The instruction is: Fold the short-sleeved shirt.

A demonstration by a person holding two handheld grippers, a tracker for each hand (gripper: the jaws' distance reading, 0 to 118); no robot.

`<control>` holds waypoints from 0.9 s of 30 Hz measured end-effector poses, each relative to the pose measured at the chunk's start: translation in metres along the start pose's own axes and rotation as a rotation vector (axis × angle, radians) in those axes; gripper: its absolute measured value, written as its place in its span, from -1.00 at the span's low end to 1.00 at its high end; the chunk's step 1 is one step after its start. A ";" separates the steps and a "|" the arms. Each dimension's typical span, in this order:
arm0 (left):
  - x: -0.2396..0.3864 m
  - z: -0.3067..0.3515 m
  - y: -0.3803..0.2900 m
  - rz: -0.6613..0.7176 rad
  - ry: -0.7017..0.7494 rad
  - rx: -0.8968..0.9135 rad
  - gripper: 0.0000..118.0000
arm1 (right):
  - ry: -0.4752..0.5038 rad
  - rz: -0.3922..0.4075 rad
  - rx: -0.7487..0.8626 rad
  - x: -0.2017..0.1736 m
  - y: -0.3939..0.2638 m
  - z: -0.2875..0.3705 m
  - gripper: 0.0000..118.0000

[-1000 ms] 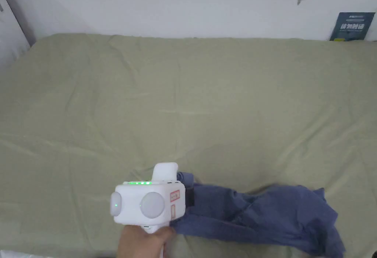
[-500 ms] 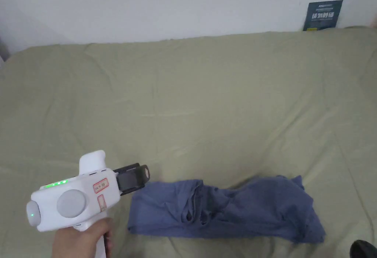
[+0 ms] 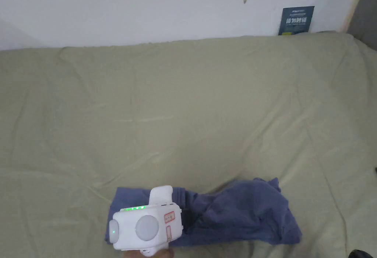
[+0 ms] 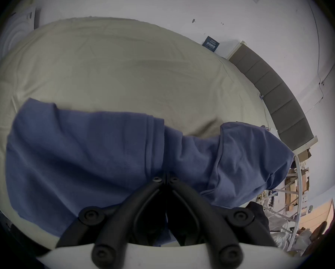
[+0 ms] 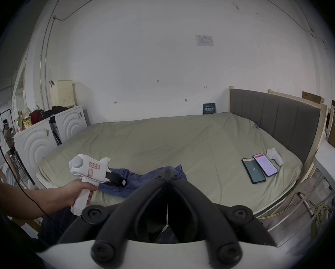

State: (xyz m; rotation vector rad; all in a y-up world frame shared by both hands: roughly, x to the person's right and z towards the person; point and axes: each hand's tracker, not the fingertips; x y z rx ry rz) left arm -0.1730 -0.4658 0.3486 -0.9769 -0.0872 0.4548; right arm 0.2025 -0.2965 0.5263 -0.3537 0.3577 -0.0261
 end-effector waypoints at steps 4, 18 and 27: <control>-0.008 0.080 0.000 -0.066 -0.007 0.164 -1.00 | 0.014 0.016 0.002 -0.004 0.005 -0.009 -1.00; -0.159 0.147 0.009 0.373 -0.426 0.262 1.00 | 0.103 -0.014 -0.033 -0.024 0.008 -0.024 -1.00; -0.233 0.044 0.008 0.576 -0.769 0.038 1.00 | 0.051 -0.042 -0.103 -0.024 0.011 -0.030 -1.00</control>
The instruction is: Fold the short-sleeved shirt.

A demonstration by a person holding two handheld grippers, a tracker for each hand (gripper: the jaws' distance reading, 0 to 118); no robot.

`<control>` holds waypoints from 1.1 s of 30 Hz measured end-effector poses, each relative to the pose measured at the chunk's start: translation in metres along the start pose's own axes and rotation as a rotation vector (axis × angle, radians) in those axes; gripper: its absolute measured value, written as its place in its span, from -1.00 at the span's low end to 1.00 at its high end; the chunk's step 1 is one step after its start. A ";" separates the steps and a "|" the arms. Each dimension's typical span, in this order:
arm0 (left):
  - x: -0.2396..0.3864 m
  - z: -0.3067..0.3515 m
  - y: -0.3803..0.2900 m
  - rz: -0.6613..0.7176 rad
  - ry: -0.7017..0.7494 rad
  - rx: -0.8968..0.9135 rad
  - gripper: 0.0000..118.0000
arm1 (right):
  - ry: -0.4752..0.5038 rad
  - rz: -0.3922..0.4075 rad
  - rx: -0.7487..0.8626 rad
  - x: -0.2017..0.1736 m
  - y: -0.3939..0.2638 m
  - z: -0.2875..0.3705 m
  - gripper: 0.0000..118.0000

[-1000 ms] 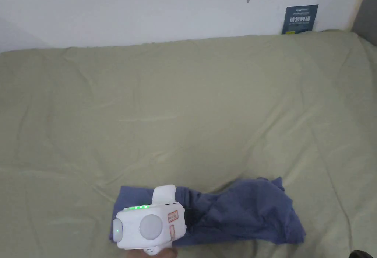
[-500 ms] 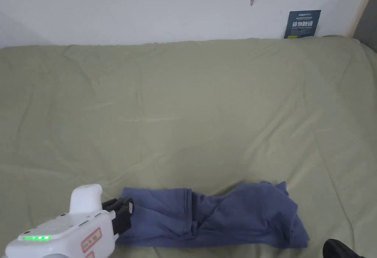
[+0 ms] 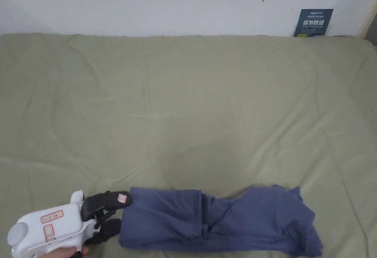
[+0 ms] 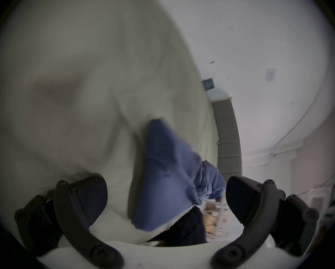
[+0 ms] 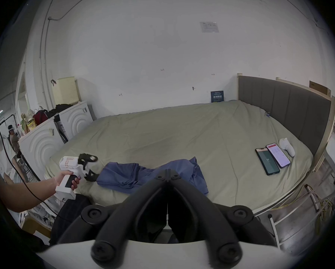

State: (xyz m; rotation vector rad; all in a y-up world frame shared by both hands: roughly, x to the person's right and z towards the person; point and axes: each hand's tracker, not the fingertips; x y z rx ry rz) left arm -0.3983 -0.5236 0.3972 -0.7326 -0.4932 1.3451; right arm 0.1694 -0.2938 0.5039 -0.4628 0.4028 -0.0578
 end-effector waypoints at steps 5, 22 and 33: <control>-0.022 -0.037 0.013 0.089 -0.121 -0.085 1.00 | -0.022 -0.028 -0.014 -0.004 0.003 -0.009 -1.00; 0.044 0.010 -0.004 -0.082 0.449 0.178 -0.83 | 0.009 0.022 -0.023 -0.018 0.005 -0.017 -1.00; 0.155 0.003 -0.038 -0.369 0.668 0.193 -0.83 | 0.059 -0.008 -0.018 -0.007 -0.014 -0.016 -1.00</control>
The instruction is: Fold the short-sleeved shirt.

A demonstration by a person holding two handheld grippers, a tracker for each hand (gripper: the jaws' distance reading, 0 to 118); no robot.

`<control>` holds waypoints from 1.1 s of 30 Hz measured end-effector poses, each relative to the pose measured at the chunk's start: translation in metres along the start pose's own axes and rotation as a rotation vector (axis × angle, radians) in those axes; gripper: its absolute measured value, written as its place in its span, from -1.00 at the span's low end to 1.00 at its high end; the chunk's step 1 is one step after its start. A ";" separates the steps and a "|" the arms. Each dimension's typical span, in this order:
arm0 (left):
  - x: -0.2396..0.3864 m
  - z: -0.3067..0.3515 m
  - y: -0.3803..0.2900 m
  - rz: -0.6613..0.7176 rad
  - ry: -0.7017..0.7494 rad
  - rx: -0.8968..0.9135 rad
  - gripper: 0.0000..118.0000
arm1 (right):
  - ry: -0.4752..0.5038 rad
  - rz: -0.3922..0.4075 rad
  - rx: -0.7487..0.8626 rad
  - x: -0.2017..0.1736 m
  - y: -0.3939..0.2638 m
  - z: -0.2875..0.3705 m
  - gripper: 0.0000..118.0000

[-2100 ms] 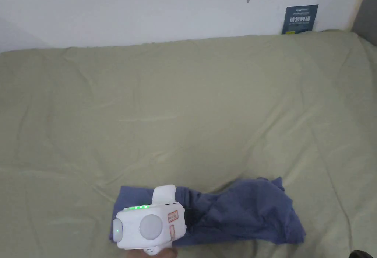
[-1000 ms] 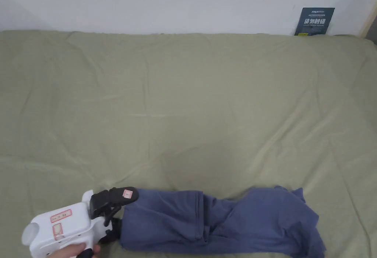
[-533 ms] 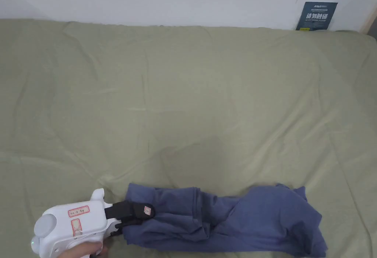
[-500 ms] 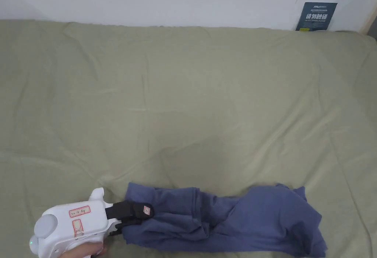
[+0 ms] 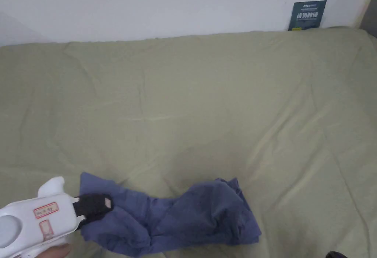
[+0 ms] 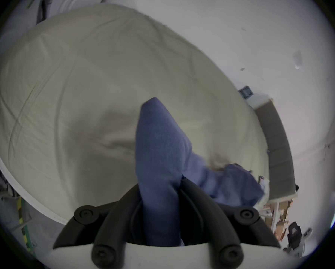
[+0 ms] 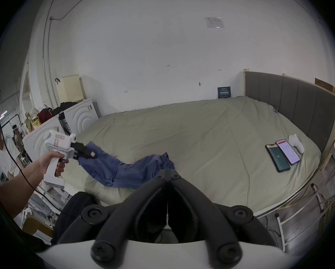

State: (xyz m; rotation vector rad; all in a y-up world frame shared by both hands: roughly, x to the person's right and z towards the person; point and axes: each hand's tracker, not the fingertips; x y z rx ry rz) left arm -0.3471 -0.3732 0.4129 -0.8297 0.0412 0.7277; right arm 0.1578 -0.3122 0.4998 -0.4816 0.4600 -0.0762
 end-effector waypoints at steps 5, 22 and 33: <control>0.120 -0.067 -0.043 -0.171 -0.087 -0.090 -0.83 | -0.029 0.025 0.011 0.007 -0.009 0.011 -1.00; 0.134 -0.017 -0.038 -0.197 -0.182 0.065 0.98 | -0.074 -0.005 0.060 0.036 -0.019 0.039 -1.00; 0.151 -0.161 -0.092 -0.165 -0.137 -0.182 -0.89 | -0.053 -0.060 0.049 0.038 -0.017 0.039 -1.00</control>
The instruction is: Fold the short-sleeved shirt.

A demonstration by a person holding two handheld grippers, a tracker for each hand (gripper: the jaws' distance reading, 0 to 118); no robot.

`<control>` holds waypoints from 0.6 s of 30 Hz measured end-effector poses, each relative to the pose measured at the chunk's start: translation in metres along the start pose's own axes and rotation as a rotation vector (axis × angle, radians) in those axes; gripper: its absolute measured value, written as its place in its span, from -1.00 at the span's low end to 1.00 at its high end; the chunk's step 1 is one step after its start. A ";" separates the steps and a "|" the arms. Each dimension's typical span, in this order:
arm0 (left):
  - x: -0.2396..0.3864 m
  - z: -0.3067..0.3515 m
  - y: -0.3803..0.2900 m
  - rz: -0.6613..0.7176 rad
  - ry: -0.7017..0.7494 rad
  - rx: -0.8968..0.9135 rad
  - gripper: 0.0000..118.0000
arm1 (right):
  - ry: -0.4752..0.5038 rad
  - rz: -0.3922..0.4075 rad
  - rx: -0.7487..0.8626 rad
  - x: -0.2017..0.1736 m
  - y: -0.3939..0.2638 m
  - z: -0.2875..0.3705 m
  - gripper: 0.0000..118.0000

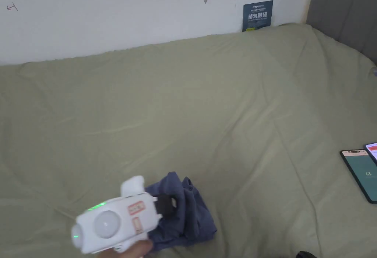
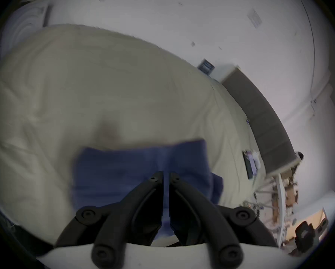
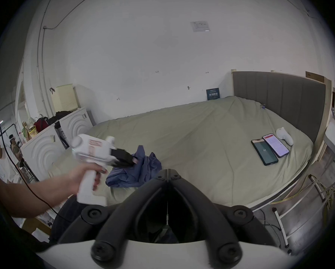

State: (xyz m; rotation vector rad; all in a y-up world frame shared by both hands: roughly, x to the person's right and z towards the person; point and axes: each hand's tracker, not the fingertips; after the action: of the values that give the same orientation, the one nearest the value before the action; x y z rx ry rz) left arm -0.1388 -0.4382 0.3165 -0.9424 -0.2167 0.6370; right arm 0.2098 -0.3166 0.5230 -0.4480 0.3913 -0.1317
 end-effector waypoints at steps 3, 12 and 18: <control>0.015 -0.048 -0.017 -0.070 0.087 -0.042 -0.90 | -0.034 -0.008 0.006 0.002 0.002 0.006 -1.00; 0.010 0.106 -0.027 -0.344 0.040 0.135 -0.89 | 0.129 0.016 -0.032 -0.021 0.026 -0.039 -1.00; -0.049 0.192 -0.049 -0.318 0.193 0.144 -0.88 | 0.343 -0.179 -0.210 -0.034 0.024 -0.149 -1.00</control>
State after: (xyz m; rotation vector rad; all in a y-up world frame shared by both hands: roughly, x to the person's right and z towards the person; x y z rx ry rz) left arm -0.2422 -0.3568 0.4726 -0.8031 -0.1415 0.2631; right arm 0.1210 -0.3474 0.4008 -0.6708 0.7056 -0.3461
